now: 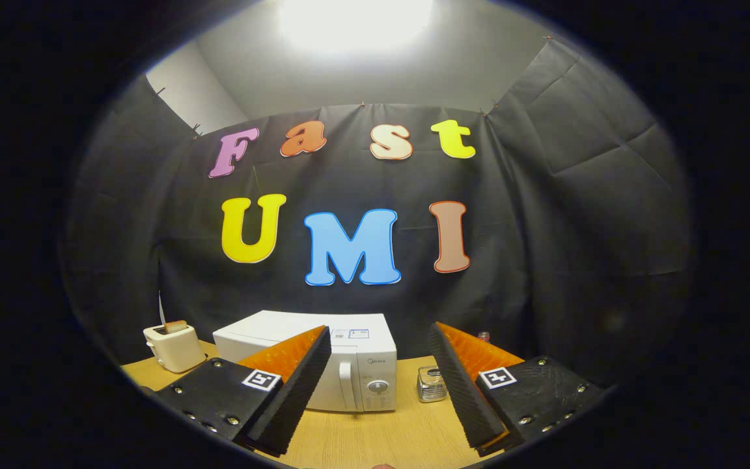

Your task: Open the microwave, put the food inside, and close the microwave door.

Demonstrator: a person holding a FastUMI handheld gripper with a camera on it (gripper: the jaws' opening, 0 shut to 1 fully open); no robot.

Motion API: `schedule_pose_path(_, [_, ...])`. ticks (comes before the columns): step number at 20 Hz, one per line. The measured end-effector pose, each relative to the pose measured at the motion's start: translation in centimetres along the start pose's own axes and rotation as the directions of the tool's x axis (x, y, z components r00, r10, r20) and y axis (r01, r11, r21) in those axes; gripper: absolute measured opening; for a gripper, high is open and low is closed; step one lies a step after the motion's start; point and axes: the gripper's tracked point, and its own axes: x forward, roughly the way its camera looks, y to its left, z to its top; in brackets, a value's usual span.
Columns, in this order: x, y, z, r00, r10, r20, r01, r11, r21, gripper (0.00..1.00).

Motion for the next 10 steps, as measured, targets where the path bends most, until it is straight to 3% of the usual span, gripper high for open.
schedule_pose_path(10, [6.3,3.0,-6.6,0.988,0.123,-0.089,-0.124,0.992,-0.005,0.95])
